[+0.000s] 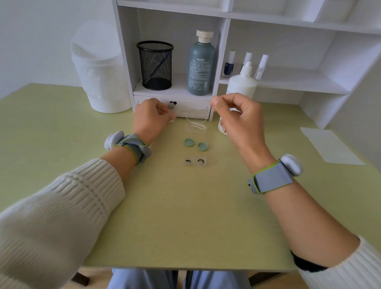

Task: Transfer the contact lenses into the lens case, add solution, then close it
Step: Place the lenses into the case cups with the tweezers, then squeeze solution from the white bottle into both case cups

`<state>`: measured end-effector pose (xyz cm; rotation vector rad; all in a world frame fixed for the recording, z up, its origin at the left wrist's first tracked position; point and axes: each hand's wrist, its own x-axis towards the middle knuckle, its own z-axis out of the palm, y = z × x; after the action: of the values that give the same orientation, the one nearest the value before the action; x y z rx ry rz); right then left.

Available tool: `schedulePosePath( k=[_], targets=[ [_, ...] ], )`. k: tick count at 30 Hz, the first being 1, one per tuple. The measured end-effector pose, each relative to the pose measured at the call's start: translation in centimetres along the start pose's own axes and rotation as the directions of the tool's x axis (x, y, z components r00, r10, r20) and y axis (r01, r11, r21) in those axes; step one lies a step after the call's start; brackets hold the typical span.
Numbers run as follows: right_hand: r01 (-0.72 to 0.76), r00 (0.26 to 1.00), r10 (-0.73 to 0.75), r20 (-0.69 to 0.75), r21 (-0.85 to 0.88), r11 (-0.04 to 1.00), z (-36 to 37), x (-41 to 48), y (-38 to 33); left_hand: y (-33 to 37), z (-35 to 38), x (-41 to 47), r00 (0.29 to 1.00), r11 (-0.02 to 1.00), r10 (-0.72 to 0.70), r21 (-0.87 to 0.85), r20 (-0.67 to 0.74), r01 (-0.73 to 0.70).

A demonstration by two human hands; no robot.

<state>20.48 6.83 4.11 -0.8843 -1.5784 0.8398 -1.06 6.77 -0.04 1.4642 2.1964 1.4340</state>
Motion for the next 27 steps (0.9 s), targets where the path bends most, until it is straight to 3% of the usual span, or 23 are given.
schedulePosePath(
  k=[7, 15, 19, 27],
  targets=[
    [0.041, 0.992, -0.046, -0.119, -0.043, 0.998, -0.5, 0.4, -0.2, 0.0, -0.3, 0.0, 0.999, 0.999, -0.031, -0.021, 0.036, 0.032],
    [0.127, 0.940, -0.185, -0.288, -0.209, 0.970, -1.9, 0.8, 0.4, -0.1, -3.2, -1.3, 0.997, 0.998, -0.056, 0.006, 0.044, 0.056],
    [0.046, 0.957, -0.121, -0.262, -0.274, 0.961, -1.9, 1.1, 1.5, 0.4, -5.8, -3.0, 0.996, 0.997, -0.073, -0.019, 0.051, 0.074],
    [-0.107, 0.986, 0.051, -0.160, -0.361, 0.926, -1.7, 1.5, 3.7, 1.4, -6.0, -7.2, 0.975, 0.964, -0.094, -0.224, 0.202, 0.140]
  ],
)
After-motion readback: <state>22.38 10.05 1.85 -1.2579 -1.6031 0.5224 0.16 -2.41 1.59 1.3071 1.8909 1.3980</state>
